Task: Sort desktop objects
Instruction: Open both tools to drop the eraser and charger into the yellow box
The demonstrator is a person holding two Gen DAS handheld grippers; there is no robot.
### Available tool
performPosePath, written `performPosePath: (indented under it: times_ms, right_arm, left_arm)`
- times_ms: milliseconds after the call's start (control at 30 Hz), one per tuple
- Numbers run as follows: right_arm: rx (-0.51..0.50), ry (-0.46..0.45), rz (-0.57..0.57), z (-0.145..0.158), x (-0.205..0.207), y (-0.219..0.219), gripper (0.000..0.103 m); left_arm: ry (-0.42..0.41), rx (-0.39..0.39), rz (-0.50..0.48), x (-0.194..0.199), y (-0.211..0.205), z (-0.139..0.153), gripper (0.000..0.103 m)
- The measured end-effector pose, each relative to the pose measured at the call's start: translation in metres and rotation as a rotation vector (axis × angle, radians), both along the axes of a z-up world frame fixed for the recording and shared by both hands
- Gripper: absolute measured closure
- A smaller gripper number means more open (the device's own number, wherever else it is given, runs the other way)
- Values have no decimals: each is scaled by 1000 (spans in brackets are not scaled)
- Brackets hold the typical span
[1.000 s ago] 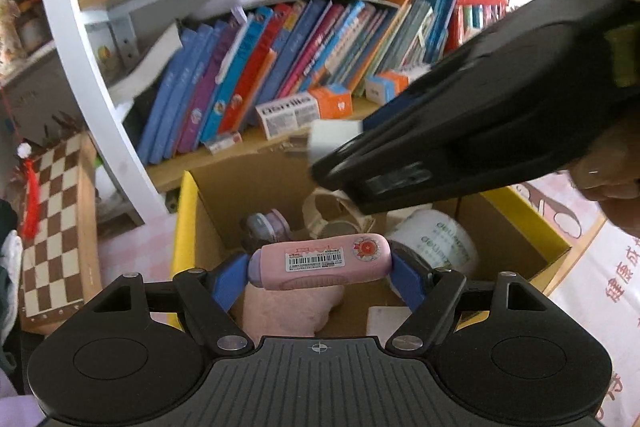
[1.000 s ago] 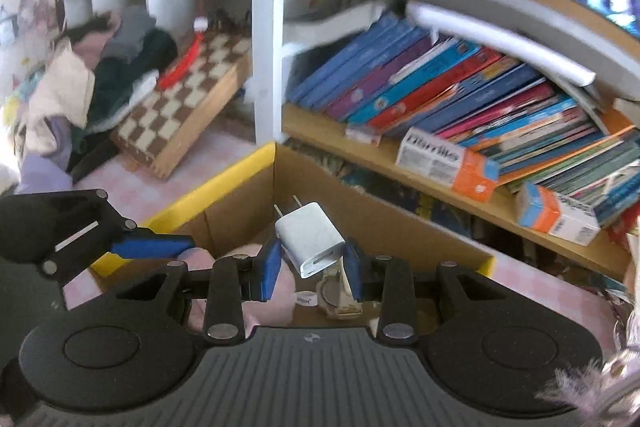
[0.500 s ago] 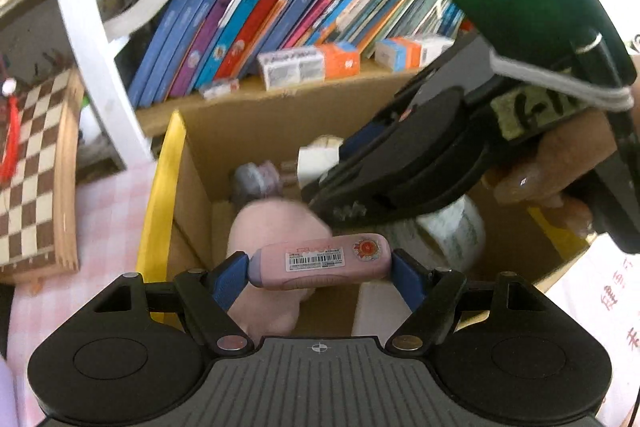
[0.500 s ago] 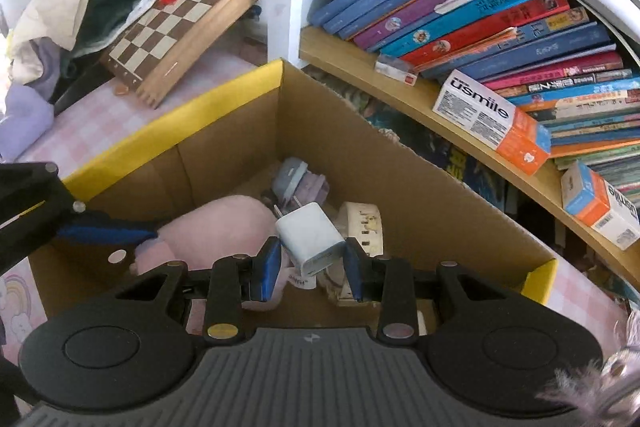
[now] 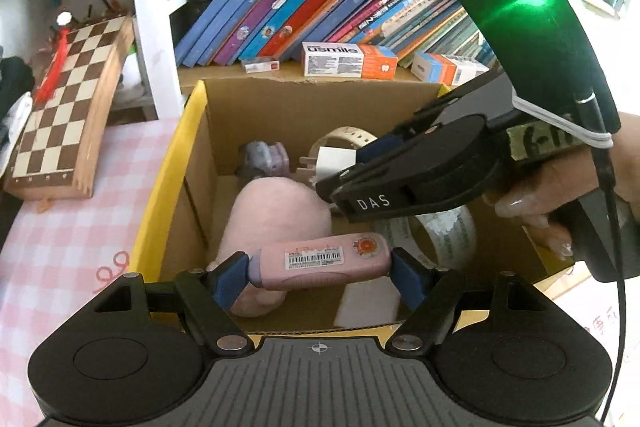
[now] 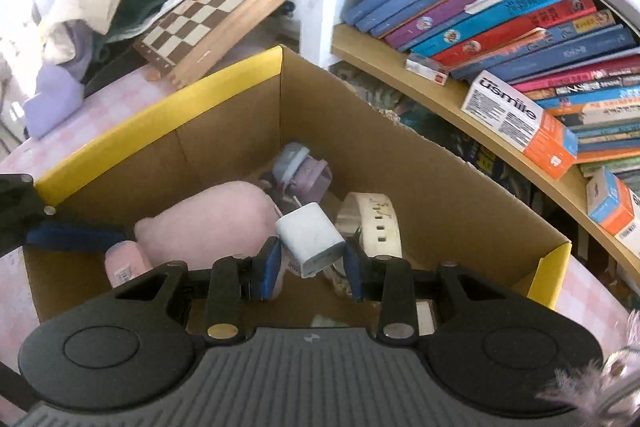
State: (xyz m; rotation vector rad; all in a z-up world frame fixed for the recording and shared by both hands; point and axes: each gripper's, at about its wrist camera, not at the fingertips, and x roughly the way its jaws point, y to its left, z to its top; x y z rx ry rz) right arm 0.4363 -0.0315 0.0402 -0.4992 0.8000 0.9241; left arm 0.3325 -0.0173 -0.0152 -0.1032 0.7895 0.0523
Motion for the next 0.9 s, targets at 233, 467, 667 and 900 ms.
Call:
performPosePath:
  times_ms: [233,467,667,900]
  right_arm:
    - [-19,-4,20,-1,-3,3,71]
    - [-15,2,-23,1,-3,2,55]
    - [47,1,-60,18,-13,-9,42]
    - [174,-44,-199,54,-35,-34,31]
  left_arm:
    - [9,-2,-34,7,2,0,24]
    - [12,-6,-58,8,4,-2,24]
    - [-83,82,-70,-7,-1,9,13]
    - [-176,113,-75,-31,-2,26,13]
